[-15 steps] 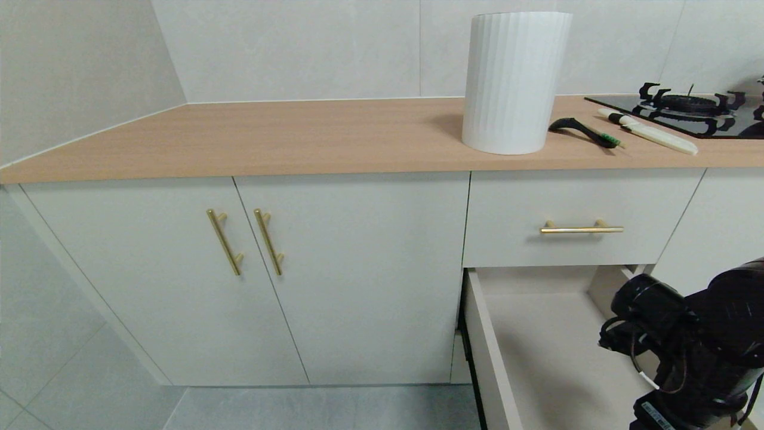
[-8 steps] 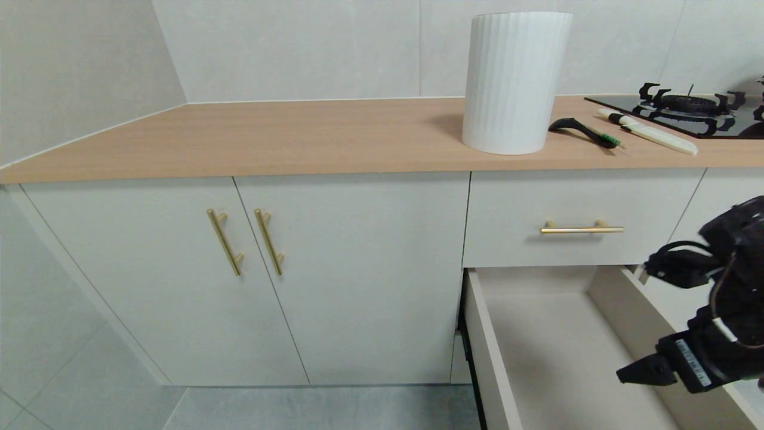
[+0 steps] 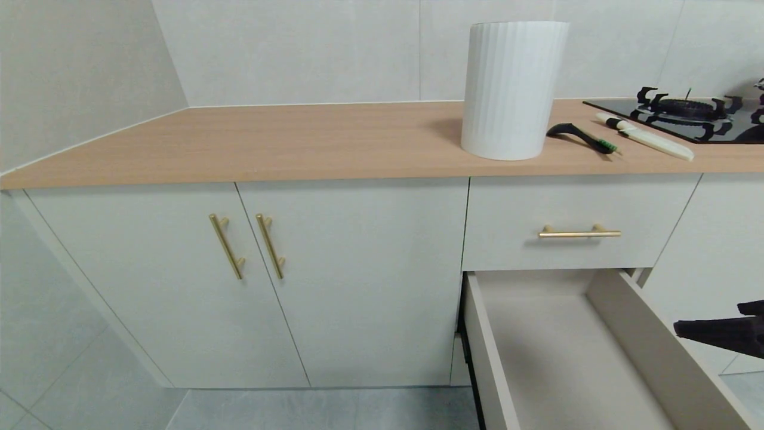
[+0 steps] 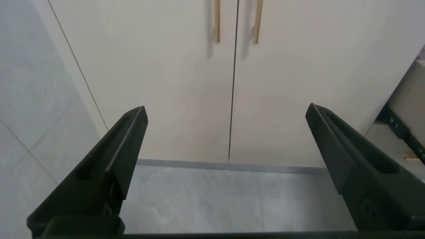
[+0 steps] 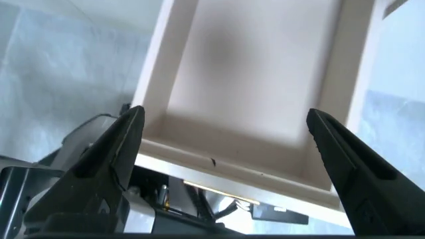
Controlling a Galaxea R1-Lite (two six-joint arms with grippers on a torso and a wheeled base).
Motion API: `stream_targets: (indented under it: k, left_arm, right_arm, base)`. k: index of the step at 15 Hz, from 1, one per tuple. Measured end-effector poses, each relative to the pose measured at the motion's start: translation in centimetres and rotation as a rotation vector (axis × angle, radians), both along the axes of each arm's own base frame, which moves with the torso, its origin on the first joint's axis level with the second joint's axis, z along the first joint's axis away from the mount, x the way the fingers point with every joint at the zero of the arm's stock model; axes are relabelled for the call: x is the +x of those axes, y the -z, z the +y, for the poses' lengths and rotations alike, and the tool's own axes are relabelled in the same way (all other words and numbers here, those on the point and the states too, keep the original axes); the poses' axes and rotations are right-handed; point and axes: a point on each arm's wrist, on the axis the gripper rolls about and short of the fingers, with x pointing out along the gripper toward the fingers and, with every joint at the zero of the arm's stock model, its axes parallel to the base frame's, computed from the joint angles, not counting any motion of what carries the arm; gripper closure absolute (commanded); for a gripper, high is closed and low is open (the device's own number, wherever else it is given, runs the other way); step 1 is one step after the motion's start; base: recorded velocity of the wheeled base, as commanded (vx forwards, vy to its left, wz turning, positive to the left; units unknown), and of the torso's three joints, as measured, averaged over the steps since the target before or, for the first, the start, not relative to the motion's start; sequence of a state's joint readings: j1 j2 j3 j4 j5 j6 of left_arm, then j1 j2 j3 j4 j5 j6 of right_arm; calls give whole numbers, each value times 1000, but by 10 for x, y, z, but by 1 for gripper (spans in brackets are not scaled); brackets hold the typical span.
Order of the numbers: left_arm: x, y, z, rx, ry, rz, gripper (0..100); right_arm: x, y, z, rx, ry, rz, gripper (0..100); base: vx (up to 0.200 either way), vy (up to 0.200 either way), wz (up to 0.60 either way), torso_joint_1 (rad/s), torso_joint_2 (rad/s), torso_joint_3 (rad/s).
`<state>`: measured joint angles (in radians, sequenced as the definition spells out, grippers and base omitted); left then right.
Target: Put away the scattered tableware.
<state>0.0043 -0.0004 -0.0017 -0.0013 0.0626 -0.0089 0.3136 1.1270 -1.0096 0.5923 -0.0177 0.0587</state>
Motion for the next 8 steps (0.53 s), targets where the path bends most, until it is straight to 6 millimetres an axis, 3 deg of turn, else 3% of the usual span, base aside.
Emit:
stream_targets:
  k: [2, 8]
  left_arm:
    - [0, 0, 0, 0, 1, 2, 0]
    - [0, 0, 0, 0, 0, -1, 0]
  right_arm:
    - [-4, -3, -2, -6, 13, -21, 0]
    - [-7, -3, -3, -26, 19, -36, 0]
  base:
    - [0, 0, 0, 51, -268, -347]
    - [0, 0, 0, 101, -498, -340]
